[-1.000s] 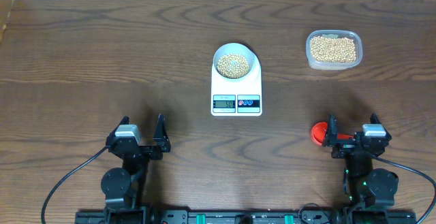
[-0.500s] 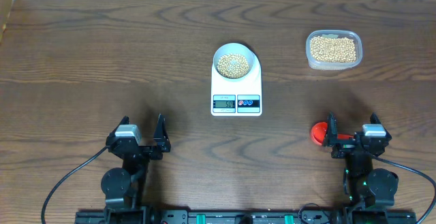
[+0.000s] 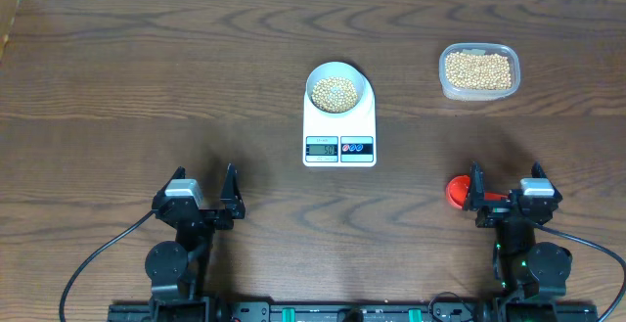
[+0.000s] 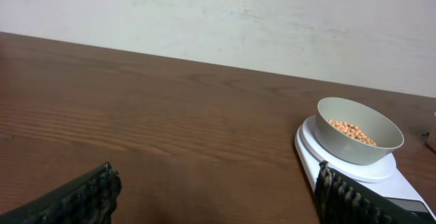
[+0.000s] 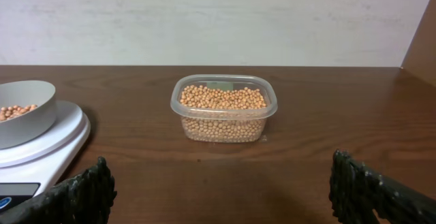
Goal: Scoop item into bowl and weigh 50g on scale
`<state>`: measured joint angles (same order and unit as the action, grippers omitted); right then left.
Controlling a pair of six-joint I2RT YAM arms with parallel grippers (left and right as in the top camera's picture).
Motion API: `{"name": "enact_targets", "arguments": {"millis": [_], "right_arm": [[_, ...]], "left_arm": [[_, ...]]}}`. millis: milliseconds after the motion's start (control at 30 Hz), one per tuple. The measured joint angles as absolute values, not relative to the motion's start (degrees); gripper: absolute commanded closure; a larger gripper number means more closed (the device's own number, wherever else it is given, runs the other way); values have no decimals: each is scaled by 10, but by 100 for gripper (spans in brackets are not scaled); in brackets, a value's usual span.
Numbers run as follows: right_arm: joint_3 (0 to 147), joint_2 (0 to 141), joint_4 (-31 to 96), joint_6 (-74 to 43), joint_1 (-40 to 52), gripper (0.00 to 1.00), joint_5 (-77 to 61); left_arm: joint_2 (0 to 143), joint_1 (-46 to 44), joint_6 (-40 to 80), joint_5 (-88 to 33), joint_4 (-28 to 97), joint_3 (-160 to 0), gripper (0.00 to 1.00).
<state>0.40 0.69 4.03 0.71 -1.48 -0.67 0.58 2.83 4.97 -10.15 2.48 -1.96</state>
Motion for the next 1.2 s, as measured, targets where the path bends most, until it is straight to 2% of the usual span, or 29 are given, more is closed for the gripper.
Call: {"name": "enact_targets", "arguments": {"millis": [1200], "right_arm": [[4, 7, 40, 7, -15, 1, -7]], "left_arm": [[6, 28, 50, -102, 25, -20, 7]]}}
